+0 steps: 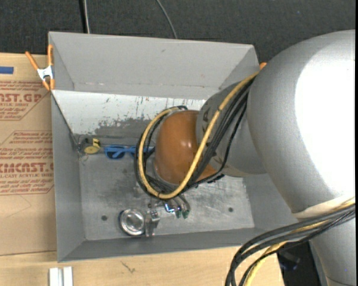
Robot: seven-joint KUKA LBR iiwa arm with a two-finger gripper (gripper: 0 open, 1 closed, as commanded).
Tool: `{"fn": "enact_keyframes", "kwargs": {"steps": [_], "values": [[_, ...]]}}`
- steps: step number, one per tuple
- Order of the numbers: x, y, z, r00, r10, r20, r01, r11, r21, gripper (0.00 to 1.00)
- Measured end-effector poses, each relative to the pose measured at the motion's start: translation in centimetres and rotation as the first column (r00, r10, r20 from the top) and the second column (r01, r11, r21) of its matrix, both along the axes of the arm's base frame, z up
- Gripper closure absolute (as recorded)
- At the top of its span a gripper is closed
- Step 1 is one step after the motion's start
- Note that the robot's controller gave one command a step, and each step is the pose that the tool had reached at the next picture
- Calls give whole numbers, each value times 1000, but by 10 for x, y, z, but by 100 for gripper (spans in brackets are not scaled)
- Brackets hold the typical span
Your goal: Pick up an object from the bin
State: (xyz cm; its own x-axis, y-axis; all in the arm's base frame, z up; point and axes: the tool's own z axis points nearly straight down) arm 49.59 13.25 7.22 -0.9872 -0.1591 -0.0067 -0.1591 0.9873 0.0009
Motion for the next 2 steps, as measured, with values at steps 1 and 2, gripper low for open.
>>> {"fn": "enact_keyframes", "kwargs": {"steps": [1,2], "values": [[-12,46,5,996,-85,-4,85,996,1,0],[-11,44,5,996,-86,-6,86,996,-1,100]]}}
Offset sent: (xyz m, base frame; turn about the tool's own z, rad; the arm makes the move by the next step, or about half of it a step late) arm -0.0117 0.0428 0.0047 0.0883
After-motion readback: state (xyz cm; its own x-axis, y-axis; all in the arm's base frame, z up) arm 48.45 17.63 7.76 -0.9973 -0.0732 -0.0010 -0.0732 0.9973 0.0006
